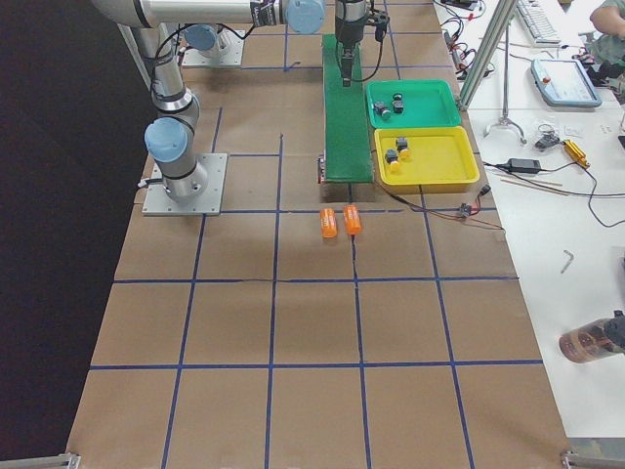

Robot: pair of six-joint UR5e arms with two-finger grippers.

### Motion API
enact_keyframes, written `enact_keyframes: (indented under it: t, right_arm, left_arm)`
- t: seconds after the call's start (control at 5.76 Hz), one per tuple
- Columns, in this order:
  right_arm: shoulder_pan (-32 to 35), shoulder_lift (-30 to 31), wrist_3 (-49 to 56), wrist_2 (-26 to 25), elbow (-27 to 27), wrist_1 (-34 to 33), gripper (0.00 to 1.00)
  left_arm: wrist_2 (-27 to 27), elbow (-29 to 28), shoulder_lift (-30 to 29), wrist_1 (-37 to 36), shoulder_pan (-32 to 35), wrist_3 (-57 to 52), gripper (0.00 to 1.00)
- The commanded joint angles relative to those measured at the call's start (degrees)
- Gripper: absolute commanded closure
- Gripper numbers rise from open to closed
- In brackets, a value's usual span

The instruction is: Sort buttons by color to trays

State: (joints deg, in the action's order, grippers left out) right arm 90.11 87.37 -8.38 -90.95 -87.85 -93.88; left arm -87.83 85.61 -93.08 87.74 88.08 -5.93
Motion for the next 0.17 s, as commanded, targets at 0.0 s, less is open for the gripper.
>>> enact_keyframes:
  t: [0.0]
  right_arm:
    - [0.0,0.0,-0.1,0.0,0.0,0.0,0.0]
  left_arm:
    - [0.0,0.0,0.0,0.0,0.1,0.1,0.02]
